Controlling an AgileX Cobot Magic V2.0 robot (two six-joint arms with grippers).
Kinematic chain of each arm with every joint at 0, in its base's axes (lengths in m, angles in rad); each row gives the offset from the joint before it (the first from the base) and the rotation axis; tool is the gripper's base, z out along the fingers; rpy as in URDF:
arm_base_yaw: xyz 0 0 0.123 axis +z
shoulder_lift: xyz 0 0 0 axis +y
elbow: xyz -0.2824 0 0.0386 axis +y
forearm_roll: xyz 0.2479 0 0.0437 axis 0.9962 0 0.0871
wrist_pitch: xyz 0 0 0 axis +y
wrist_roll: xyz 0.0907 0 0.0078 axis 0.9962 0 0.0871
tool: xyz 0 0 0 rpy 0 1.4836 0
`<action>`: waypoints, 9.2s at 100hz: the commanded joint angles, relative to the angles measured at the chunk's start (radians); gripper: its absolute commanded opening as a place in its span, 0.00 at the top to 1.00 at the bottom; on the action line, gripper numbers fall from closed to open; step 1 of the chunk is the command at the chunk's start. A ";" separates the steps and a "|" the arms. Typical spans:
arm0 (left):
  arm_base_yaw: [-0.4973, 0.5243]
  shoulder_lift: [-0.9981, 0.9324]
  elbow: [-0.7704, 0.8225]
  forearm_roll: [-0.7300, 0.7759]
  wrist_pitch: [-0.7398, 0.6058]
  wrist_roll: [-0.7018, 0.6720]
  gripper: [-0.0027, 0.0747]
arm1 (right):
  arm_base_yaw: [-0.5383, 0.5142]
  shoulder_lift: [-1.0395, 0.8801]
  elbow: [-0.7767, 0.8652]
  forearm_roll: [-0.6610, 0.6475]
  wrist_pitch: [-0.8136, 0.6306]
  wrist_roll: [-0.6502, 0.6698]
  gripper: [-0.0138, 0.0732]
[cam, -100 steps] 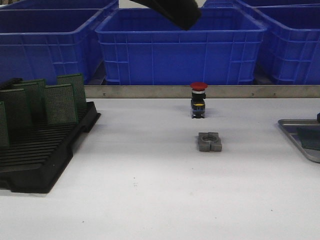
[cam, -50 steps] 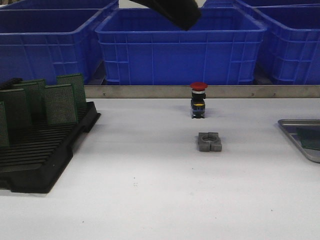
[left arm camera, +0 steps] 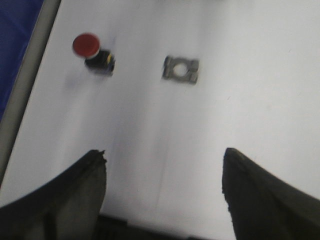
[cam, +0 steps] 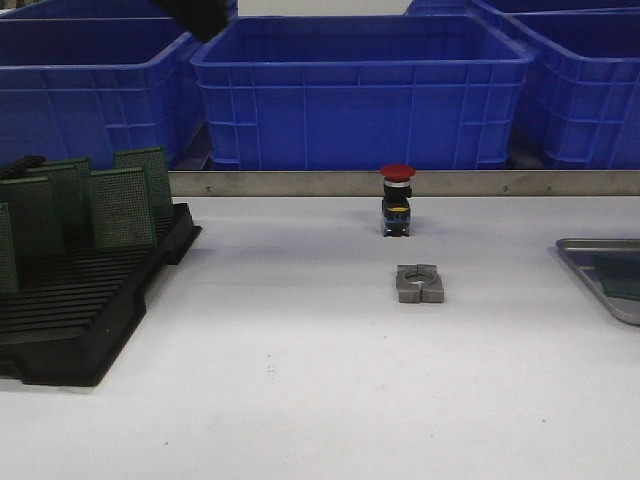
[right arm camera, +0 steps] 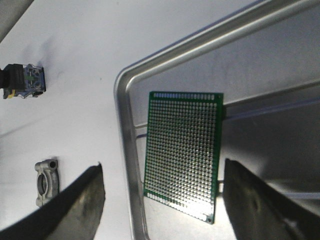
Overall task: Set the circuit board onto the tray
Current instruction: 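Move the left gripper back to the rack and grasp another green board, then lift the second board out of the rack toward the table center, then close the right gripper on the second board's edge beside the left gripper, then open the left gripper and carry the board with the right gripper toward the tray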
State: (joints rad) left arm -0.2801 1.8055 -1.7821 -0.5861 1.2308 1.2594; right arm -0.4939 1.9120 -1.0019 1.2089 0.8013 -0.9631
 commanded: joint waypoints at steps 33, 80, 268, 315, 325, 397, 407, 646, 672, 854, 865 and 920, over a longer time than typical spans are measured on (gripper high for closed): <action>0.079 -0.001 -0.034 0.286 0.044 -0.014 0.37 | -0.002 -0.054 -0.022 0.026 0.034 -0.008 0.24; 0.084 0.102 -0.034 0.397 -0.053 -0.009 0.37 | -0.002 -0.054 -0.022 0.026 0.038 -0.008 0.24; 0.084 0.226 -0.030 0.361 -0.093 -0.009 0.50 | -0.002 -0.054 -0.022 0.026 0.045 -0.008 0.24; 0.084 0.226 -0.030 0.361 -0.093 -0.009 0.99 | -0.002 -0.054 -0.022 0.027 0.045 -0.008 0.24; 0.084 0.226 -0.030 0.361 -0.093 -0.009 0.99 | -0.002 -0.054 -0.022 0.027 0.045 -0.008 0.24; 0.084 0.215 -0.178 0.278 0.045 -0.016 0.99 | -0.002 -0.054 -0.022 0.027 0.041 -0.008 0.24; 0.084 0.202 -0.181 0.166 0.045 -0.025 0.99 | -0.002 -0.054 -0.022 0.027 0.041 -0.008 0.24; -0.312 0.170 -0.181 -0.166 0.044 -0.145 0.99 | 0.343 -0.300 -0.202 -0.097 0.527 -0.601 0.24; -0.312 0.170 -0.181 -0.167 0.044 -0.145 0.99 | 0.402 -0.296 -0.202 -0.100 0.511 -0.604 0.24; -0.312 0.170 -0.181 -0.172 0.044 -0.147 0.92 | 0.530 -0.260 -0.202 -0.093 0.463 -0.590 0.92; -0.312 0.170 -0.181 -0.172 0.044 -0.147 0.67 | 0.530 -0.260 -0.202 -0.093 0.463 -0.590 0.92; -0.312 0.170 -0.181 -0.172 0.032 -0.147 0.23 | 0.426 -0.322 -0.205 -0.187 0.472 -0.504 0.92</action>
State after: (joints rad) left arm -0.5851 2.0314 -1.9344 -0.6979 1.2407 1.1204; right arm -0.0247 1.6654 -1.1763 0.9810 1.1954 -1.4917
